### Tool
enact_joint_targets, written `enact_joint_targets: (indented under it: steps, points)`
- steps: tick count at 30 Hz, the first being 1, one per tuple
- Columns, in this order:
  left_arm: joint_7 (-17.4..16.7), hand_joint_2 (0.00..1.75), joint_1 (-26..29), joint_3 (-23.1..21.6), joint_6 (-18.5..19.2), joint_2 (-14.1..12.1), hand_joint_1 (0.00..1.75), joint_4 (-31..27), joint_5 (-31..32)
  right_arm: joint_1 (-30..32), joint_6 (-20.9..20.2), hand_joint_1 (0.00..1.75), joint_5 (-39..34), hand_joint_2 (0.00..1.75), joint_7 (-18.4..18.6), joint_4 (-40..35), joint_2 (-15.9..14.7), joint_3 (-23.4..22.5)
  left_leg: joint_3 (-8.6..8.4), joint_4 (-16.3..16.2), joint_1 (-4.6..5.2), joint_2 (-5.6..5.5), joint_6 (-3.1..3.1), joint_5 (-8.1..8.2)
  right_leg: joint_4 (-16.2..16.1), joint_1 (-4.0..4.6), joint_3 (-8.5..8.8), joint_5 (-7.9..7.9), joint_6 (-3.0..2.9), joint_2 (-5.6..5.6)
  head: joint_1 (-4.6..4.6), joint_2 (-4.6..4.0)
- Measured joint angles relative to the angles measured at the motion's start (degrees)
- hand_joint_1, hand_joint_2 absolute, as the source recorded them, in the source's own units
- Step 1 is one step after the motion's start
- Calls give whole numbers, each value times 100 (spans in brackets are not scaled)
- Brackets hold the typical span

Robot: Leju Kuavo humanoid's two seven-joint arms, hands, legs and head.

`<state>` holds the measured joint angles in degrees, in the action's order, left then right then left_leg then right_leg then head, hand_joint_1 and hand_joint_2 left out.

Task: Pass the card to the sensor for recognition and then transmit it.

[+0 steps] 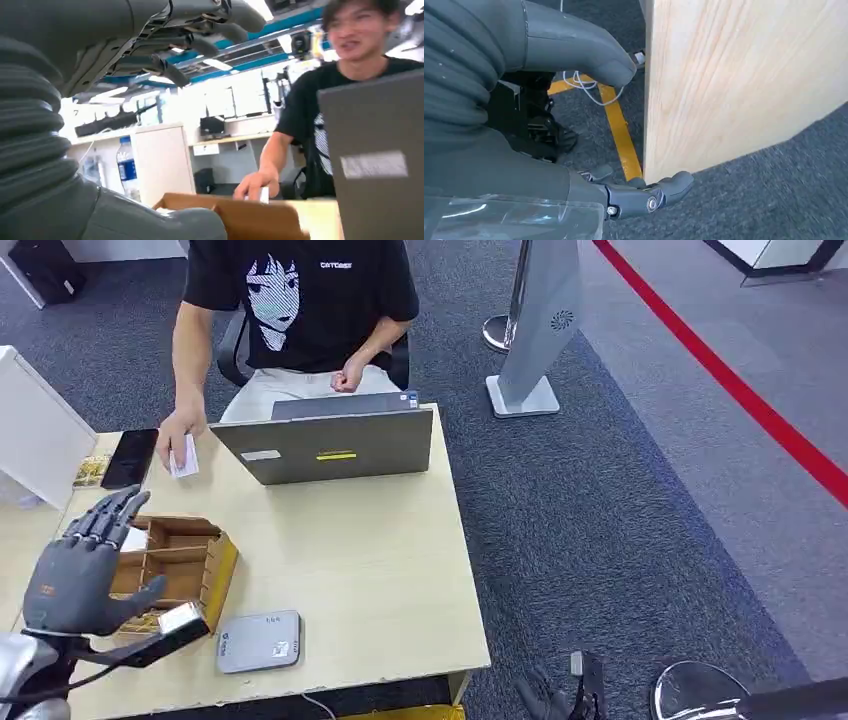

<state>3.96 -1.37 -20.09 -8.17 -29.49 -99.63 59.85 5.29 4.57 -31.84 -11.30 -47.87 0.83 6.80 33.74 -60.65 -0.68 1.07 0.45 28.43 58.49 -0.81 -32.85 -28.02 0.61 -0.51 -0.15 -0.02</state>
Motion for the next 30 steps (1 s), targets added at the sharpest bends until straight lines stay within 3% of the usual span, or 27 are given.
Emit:
enact_joint_targets:
  steps: [6,14,16,20,24,30]
  points:
    - [24,175,682,-286,280,-299,0,-513,458,91,-9,0,166,175,37,-157,0,-181,0,0,0,0,-1,-2,1,0,-2,2,-1,0,0,0]
    - [-298,175,962,-446,411,-588,0,-585,730,118,-35,0,256,175,96,-262,0,-275,0,0,-2,-1,-2,-3,5,2,-2,3,-2,0,0,0]
    - [-573,175,1000,-457,338,-689,0,-559,1064,116,-48,0,273,175,116,-273,0,-293,0,0,-2,-1,-2,-3,6,2,-2,2,-2,0,2,0]
    - [-966,175,1103,-428,-119,-769,0,-270,1105,115,-61,0,321,175,155,-277,2,-308,1,1,-2,-1,-2,-3,6,2,-2,2,-2,0,0,0]
    - [-1102,175,1248,-245,-433,-784,0,3,956,116,-59,0,356,175,168,-280,2,-310,1,1,-2,-1,-2,-3,6,1,-2,2,-2,-1,0,0]
    - [-1117,175,1453,134,-610,-776,0,342,786,115,-66,0,341,175,168,-280,2,-310,2,1,-2,-1,-2,-3,5,2,-2,2,-2,0,0,0]
